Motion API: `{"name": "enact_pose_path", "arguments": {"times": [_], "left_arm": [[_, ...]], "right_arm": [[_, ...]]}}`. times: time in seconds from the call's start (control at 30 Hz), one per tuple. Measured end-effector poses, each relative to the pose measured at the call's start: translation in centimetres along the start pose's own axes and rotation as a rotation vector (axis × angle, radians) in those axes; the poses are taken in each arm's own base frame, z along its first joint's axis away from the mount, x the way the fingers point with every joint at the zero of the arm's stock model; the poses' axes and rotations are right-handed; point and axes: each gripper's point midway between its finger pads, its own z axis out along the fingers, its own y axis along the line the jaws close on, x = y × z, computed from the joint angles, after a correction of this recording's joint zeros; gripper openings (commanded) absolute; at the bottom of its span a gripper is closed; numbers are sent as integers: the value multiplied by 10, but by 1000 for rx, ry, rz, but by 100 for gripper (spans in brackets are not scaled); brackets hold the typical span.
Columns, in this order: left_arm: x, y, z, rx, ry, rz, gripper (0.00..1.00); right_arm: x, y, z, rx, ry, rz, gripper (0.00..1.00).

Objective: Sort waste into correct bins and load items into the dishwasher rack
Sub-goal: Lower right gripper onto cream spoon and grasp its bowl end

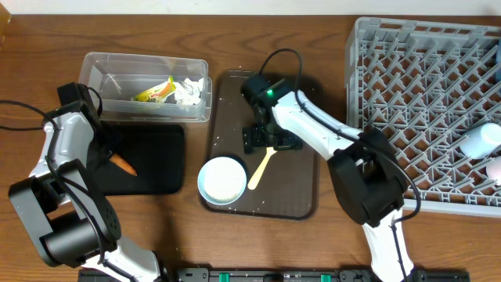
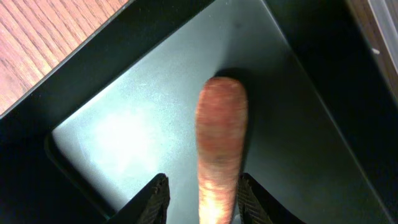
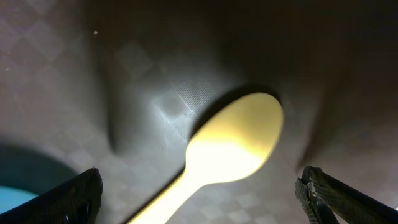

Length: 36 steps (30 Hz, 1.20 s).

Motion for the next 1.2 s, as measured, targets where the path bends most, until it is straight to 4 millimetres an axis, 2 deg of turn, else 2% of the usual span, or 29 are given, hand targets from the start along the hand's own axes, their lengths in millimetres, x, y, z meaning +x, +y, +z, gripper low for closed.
{"name": "enact_pose_path", "arguments": {"times": [0.2,0.8,1.1,1.2], "left_arm": [[1,1,0,-3,4,1,41],[1,1,0,-3,4,1,42],[1,1,0,-3,4,1,42],[1,1,0,-3,4,1,42]], "right_arm": [[-1,0,9,6,6,46,93],[-11,-10,11,66,-46,101,45],[-13,-12,10,69,-52,108,43],[-14,-14,10,68,-52,110,37]]}}
